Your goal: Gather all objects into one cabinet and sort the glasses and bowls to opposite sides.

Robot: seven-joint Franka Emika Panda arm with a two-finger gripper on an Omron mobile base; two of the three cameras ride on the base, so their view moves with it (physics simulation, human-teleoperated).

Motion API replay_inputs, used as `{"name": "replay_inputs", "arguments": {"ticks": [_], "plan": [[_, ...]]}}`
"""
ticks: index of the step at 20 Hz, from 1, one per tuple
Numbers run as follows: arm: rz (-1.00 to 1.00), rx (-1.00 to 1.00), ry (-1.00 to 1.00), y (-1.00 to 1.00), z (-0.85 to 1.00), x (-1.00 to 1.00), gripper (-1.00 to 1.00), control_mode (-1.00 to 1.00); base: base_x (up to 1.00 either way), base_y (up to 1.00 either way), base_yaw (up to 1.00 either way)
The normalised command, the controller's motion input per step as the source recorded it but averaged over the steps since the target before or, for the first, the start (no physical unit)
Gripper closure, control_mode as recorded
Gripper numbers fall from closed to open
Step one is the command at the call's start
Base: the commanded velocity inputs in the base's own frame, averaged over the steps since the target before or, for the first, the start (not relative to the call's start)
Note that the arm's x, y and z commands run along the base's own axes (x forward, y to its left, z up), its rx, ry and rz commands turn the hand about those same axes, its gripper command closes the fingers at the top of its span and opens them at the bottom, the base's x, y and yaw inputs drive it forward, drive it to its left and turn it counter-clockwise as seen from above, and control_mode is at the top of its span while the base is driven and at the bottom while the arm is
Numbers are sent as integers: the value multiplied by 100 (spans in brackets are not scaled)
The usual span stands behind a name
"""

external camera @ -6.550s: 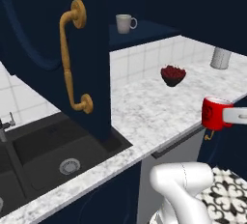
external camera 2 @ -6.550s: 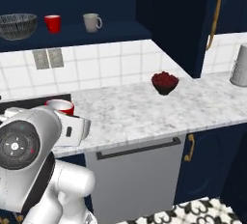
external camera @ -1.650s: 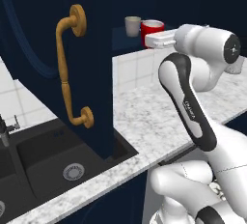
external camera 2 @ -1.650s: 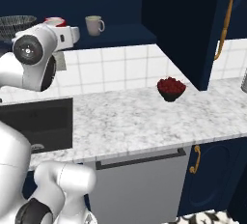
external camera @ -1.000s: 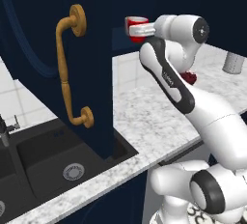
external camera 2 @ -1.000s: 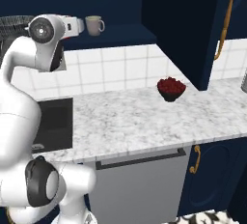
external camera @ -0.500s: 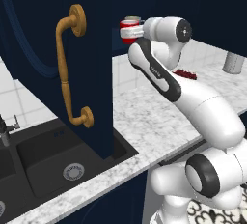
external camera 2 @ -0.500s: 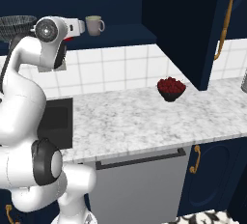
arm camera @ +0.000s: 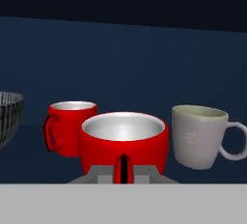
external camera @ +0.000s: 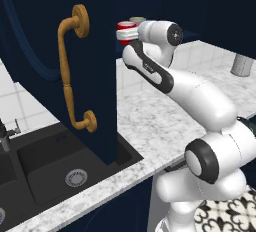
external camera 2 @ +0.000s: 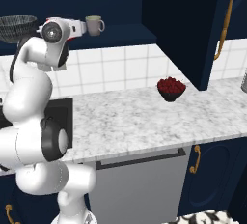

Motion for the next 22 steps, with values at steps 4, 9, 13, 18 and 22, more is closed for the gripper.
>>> {"name": "replay_inputs", "arguments": {"ticks": [4,9,13,18,22], "plan": [[0,0,-2,1,-17,59,100,-100,0,0,0],[0,0,-2,2,-4,71,100,-100,0,0,0],[0,0,-1,9,0,67,100,-100,0,0,0],[0,0,0,14,0,58,100,-100,0,0,0],[0,0,0,20,-3,46,100,-100,0,0,0]]}}
